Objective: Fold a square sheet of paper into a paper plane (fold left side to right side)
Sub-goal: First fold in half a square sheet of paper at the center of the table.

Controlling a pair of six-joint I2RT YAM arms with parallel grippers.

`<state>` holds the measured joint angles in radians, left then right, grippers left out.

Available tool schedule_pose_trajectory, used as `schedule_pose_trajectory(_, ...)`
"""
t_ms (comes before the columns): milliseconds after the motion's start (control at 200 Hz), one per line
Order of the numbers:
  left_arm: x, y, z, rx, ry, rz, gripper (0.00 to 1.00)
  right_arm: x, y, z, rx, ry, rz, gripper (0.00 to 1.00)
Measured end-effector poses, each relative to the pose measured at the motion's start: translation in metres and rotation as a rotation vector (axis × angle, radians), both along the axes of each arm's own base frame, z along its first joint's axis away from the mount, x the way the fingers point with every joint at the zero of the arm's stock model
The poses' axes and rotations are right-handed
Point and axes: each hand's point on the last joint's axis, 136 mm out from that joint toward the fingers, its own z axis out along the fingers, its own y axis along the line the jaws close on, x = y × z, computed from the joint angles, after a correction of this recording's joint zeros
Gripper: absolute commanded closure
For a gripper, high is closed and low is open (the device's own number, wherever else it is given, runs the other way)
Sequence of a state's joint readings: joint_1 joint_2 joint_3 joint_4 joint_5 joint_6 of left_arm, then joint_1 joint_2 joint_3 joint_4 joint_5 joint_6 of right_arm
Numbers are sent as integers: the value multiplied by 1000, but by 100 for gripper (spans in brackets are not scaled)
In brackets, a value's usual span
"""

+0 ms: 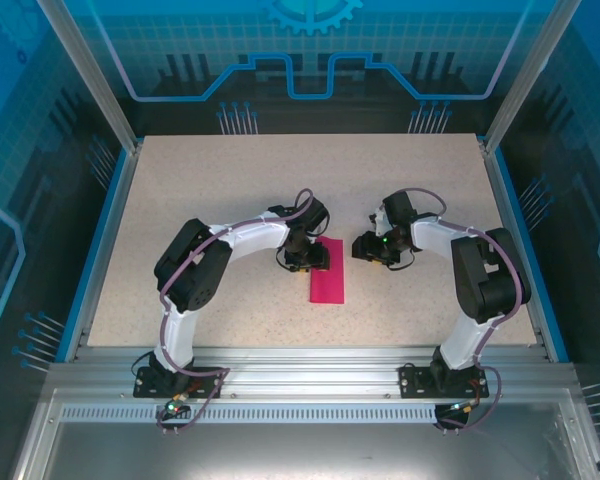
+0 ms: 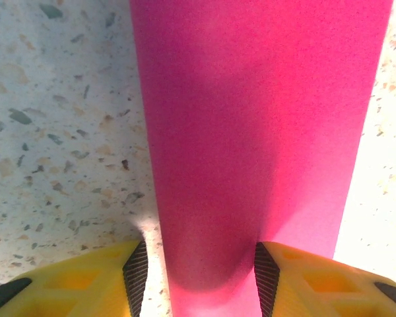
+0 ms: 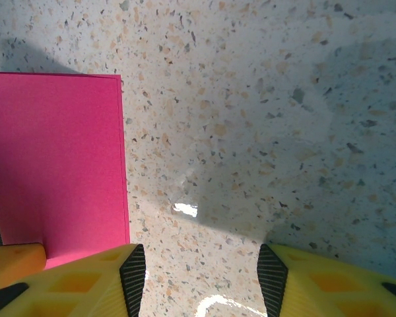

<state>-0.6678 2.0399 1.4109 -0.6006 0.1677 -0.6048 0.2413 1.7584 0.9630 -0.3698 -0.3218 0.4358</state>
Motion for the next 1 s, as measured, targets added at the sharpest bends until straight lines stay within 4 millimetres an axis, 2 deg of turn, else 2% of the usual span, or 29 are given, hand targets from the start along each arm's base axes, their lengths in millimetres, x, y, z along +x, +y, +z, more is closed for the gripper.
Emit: schedule_pose_trajectory(1000, 0, -3, 0, 0, -6, -6, 51, 0, 0, 0, 0, 0, 1, 47)
